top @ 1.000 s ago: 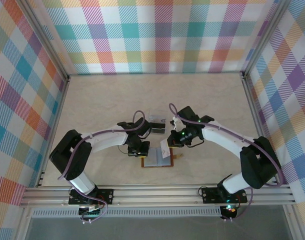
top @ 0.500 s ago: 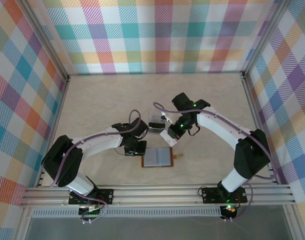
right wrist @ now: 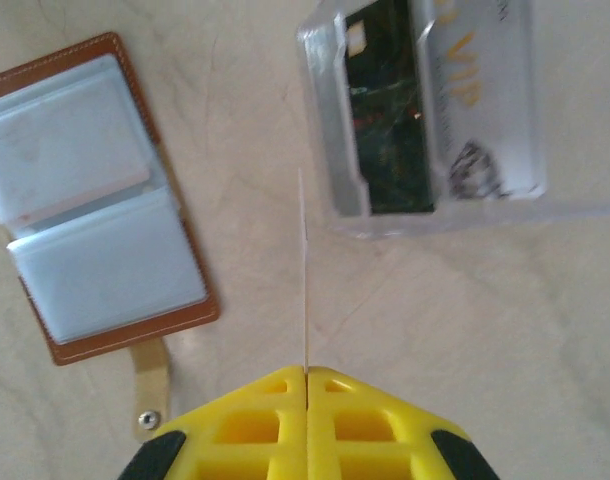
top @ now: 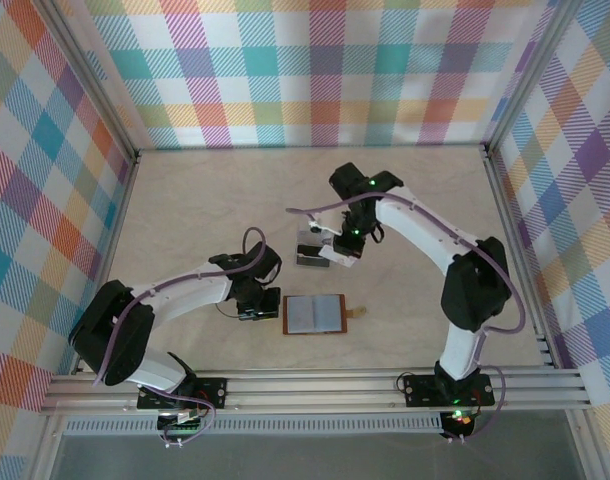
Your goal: Take the credit cards out of the card holder
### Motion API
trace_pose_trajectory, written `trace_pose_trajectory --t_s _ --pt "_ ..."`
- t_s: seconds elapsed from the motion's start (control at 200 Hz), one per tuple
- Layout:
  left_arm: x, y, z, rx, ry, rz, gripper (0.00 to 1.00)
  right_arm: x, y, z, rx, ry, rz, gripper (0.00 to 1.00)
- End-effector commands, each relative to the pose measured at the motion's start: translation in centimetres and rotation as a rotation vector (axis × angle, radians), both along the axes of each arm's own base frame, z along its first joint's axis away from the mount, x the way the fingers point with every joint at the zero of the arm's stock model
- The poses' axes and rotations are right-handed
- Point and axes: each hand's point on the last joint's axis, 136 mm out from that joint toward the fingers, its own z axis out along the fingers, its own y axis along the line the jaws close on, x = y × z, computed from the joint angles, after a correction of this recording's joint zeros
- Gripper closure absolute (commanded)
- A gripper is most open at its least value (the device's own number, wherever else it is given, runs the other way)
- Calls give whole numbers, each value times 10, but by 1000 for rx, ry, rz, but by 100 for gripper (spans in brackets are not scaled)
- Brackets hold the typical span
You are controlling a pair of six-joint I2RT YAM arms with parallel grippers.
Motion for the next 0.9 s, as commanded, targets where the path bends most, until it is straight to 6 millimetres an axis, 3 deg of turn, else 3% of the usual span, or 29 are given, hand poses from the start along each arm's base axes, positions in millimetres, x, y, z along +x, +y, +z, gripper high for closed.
trace_pose_trajectory --t_s 0.0,0.18,0.5,0.895 --pt "-2 2 4 -29 4 22 93 8 0 7 -33 2 92 100" --pt "-2 5 3 -25 10 28 93 38 16 18 -35 -26 128 100" --pt "-2 8 0 -21 21 39 93 83 38 14 -46 -61 171 100" --pt "-3 11 -6 -15 37 47 93 97 44 -20 -73 -45 189 100"
